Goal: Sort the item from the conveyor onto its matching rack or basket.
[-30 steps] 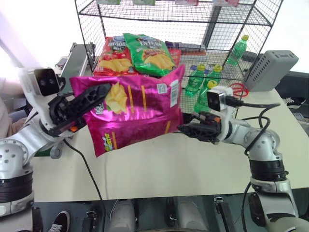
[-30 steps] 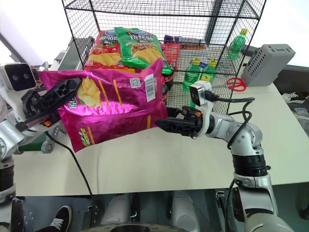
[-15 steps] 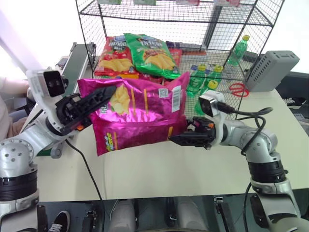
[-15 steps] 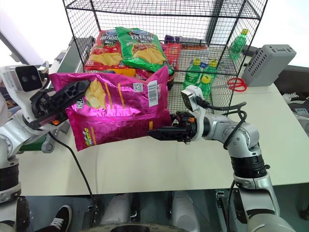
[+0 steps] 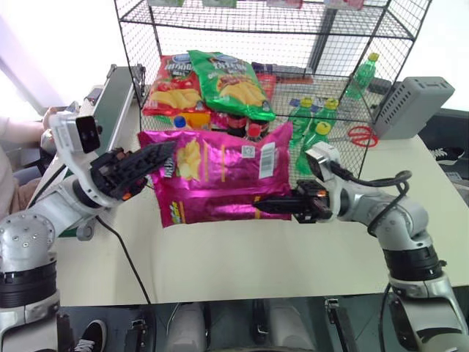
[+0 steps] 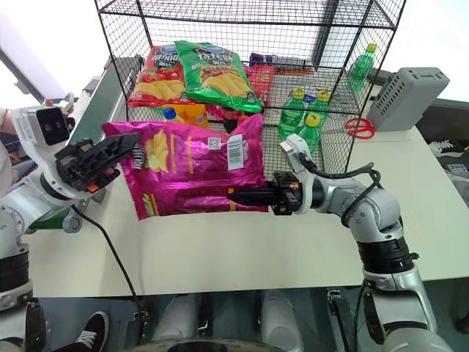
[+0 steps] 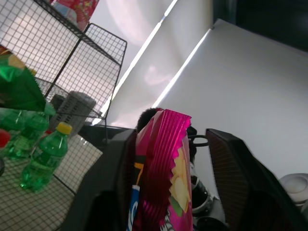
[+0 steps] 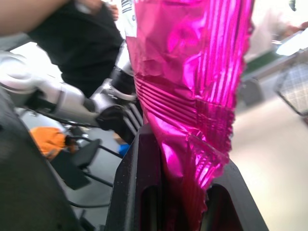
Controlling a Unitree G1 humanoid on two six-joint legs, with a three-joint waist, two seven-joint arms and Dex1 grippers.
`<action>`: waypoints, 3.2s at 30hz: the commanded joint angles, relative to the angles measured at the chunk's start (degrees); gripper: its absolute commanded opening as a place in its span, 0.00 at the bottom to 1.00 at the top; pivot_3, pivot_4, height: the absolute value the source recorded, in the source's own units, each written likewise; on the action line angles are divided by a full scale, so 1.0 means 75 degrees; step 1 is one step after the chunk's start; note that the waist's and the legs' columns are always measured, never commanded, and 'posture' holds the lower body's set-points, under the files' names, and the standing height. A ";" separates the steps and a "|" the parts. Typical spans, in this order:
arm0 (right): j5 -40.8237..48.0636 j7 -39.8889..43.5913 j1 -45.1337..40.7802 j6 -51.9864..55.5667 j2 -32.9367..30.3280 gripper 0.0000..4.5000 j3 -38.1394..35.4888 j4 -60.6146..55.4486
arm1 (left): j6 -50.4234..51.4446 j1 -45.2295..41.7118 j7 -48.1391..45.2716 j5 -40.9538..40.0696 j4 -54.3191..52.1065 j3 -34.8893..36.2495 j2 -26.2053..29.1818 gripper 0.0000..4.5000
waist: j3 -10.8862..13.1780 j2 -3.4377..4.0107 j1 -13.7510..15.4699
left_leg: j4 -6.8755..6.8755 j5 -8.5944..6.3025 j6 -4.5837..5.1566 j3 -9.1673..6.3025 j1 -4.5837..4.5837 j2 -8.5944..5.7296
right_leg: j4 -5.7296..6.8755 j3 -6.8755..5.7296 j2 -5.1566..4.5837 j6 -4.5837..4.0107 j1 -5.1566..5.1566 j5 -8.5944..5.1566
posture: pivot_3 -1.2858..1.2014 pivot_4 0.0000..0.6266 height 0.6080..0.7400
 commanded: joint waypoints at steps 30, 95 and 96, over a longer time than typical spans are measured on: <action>-0.6817 -0.3496 -0.0396 -0.8674 -0.2070 0.04 -0.1726 0.1402 | -0.3234 -0.0005 -0.1246 0.4915 0.0180 -0.1241 -0.1263 0.96 | 0.0004 0.0000 0.0149 | 0.0001 0.0000 0.0000 0.0012 -0.0005 -0.0002 | -0.0013 0.0001 0.0000 0.0002 -0.0004 0.0000 | 0.52 0.24 1.00; -0.3930 -0.1580 -0.1357 -0.6180 -0.1920 0.99 -0.1147 0.1223 | -0.4079 0.0627 -0.0838 0.5961 -0.0280 -0.1529 -0.1619 0.96 | 0.0008 0.0011 -0.0017 | 0.0001 0.0005 -0.0006 0.0011 0.0000 0.0000 | 0.0000 -0.0003 -0.0007 0.0003 -0.0005 0.0002 | 0.52 0.24 1.00; -0.3422 -0.1708 -0.1418 -0.5654 -0.1813 0.99 -0.1309 0.0989 | -0.3978 0.0625 -0.0797 0.5864 -0.0302 -0.1440 -0.1574 0.96 | 0.0008 0.0010 -0.0012 | 0.0000 0.0005 -0.0006 0.0010 0.0000 0.0001 | 0.0000 -0.0003 -0.0005 0.0003 -0.0005 0.0002 | 0.52 0.24 1.00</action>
